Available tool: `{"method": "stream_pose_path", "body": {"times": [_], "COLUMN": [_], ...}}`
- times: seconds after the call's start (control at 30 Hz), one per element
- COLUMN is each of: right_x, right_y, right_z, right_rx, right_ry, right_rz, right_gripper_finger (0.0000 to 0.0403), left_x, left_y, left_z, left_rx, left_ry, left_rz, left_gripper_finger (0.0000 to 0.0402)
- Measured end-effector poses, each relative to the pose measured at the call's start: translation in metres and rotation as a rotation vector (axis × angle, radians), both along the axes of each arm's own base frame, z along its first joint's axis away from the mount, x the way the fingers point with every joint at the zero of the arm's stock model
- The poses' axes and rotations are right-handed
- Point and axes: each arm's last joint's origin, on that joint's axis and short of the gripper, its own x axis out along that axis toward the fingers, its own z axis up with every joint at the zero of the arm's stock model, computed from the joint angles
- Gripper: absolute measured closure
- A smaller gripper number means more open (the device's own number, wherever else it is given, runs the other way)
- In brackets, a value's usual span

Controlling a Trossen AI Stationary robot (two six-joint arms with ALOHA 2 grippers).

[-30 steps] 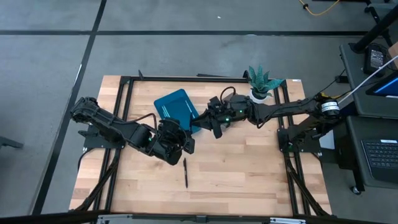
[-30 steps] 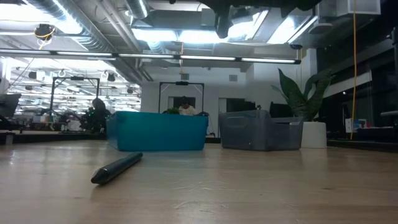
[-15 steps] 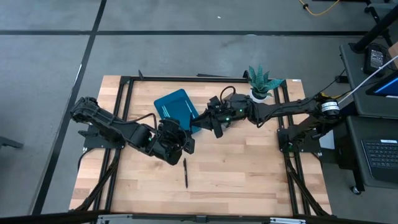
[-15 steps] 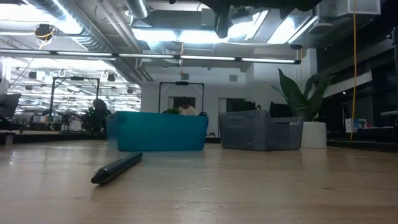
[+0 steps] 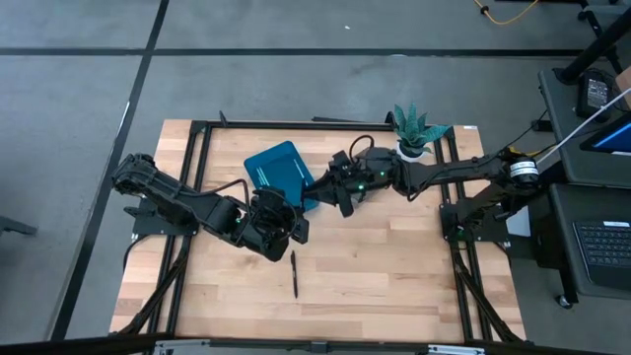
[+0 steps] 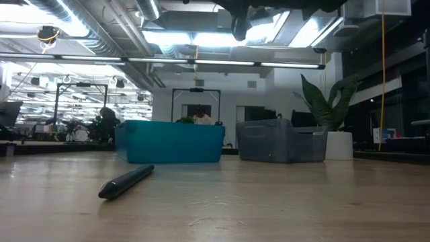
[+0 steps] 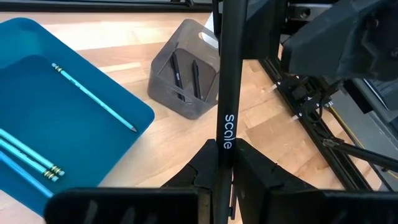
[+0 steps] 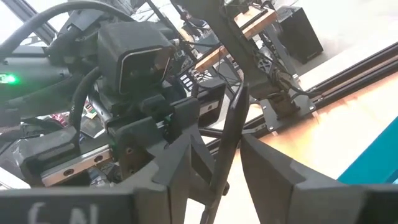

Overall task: Sort pens & pencils
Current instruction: Put the left black pen into the gray bin

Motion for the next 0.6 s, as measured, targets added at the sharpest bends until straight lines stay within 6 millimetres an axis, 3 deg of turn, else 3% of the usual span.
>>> {"method": "stream_pose_path", "body": {"times": [0.6], "right_x": [0.0027], "right_y": [-0.0052], "right_z": [-0.006], "right_rx": [0.0], "right_ry": [0.027], "right_rz": [-0.022], "right_gripper_finger": [0.0262], "left_x": [0.0009], "left_y": [-0.0005], "left_z": [0.0005], "left_rx": [-0.005], "left_ry": [-0.011], "left_rz": [-0.001], "left_gripper_finger": [0.0368]}}
